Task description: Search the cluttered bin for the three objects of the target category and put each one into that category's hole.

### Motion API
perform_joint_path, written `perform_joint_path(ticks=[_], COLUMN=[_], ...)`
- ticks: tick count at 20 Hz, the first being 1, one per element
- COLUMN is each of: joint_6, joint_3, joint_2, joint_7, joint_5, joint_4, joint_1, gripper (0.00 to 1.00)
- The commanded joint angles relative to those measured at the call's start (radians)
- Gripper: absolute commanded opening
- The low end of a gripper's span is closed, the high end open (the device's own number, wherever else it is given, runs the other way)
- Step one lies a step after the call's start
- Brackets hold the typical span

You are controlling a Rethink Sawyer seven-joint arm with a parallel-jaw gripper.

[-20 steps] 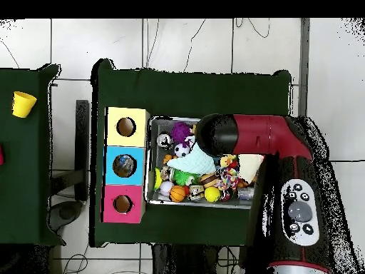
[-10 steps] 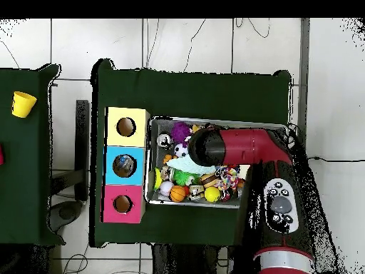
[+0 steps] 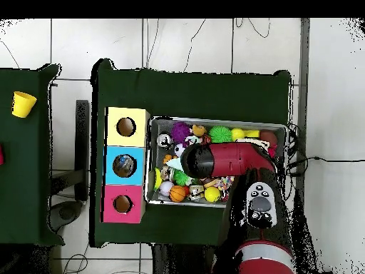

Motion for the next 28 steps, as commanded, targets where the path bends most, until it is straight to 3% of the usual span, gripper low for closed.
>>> perform_joint_path(ticks=[1,7,18,22,28], joint_6=[0.084,0.046,-0.115,-0.179,-0.295], joint_3=[-0.047,-0.11,-0.124,-0.137,-0.14], joint_2=[0.041,0.115,0.283,0.288,0.236], joint_7=[0.187,0.183,0.127,0.112,0.053], joint_5=[0.071,0.062,0.034,0.01,-0.032], joint_4=[0.106,0.051,-0.122,-0.144,-0.203], joint_1=[0.002,0.003,-0.053,-0.048,-0.049], gripper=[1.0,1.0,1.0,1.0,1.0])
